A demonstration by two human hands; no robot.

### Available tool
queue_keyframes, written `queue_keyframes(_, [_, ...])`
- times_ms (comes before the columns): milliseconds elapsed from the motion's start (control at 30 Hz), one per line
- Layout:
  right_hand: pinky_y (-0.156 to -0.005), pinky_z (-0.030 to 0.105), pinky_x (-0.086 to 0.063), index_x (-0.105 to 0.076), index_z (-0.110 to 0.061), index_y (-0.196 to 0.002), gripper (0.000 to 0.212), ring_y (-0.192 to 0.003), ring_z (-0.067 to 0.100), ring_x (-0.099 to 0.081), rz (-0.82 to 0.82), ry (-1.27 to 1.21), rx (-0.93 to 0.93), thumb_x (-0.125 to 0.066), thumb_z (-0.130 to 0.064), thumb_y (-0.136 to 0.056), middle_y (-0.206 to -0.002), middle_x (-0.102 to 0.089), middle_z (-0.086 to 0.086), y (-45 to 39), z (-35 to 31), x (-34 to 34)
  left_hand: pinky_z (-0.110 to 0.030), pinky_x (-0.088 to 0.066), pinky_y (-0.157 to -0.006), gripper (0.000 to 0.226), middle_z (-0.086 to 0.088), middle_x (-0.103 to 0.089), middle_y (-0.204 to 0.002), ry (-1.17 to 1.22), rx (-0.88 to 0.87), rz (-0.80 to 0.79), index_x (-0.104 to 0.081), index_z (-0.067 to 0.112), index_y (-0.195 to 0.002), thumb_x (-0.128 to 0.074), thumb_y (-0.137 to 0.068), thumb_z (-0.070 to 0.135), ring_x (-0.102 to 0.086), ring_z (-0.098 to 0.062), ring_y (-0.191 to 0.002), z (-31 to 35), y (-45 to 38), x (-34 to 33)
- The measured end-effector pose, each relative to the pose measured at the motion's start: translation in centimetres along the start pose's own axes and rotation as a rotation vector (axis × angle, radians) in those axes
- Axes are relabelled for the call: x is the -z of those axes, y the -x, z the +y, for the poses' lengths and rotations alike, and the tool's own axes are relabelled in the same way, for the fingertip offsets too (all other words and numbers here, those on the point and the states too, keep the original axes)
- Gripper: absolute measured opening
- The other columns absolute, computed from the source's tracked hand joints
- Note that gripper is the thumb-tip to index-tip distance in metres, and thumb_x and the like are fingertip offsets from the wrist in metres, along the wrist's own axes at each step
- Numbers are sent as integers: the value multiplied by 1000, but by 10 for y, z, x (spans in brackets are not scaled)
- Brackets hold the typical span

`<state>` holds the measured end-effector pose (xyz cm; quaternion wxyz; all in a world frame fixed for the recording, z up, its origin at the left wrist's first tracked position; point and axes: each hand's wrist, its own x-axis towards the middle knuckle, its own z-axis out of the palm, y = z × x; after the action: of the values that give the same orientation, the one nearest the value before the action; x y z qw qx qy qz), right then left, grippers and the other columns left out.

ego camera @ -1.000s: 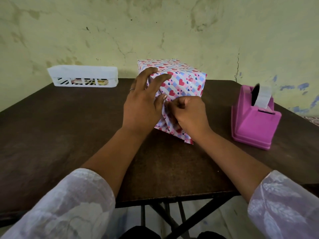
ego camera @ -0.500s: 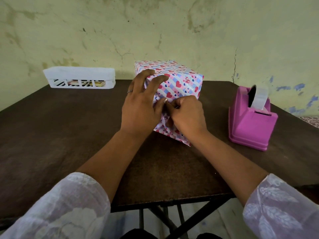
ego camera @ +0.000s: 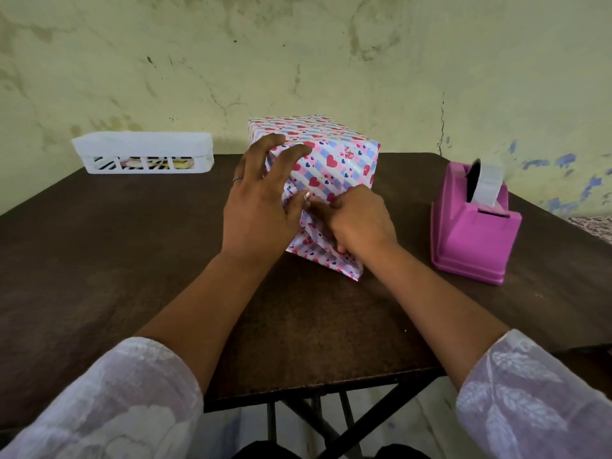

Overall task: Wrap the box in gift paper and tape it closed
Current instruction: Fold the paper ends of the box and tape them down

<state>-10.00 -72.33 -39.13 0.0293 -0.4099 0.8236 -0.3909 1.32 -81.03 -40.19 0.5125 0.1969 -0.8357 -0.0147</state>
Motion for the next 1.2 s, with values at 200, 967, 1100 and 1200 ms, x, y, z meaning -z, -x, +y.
queue_keyframes(200, [-65,24,-46,-61,-23,-80,16,-70,9,-60,-196,199,230,-62,-38,-86,-76,-61,-7,28,5,34,-29,-33,-94,51,-7,-41,-141,-25,-8,1,-48,27,-132,-65,-84,27,-40,-28,-129,-3,-2,-2])
queue_keyframes(967, [-57,29,-42,-47,-20,-94,13,-74,18,-58,63,341,343,-56,-24,-85,-86,-64,-1,97,23,32,-35,-42,-93,48,-8,-40,-140,-17,-14,28,-46,28,-130,-61,-85,28,-41,-27,-128,-2,-1,-4])
queue_keyframes(1100, [-62,36,-51,-54,-23,-89,16,-68,14,-58,45,281,389,-62,-16,-78,-74,-62,-6,104,33,40,-37,-43,-93,48,-8,-40,-141,-14,-15,22,-46,27,-130,-61,-85,29,-41,-28,-128,-2,0,-6])
queue_keyframes(1200, [-65,32,-51,-56,-25,-98,29,-78,10,-56,-7,313,506,-71,-13,-76,-87,-59,-8,100,45,51,-34,-39,-95,48,-9,-41,-140,-18,-7,33,-47,26,-130,-62,-85,30,-42,-28,-127,-2,-2,-5])
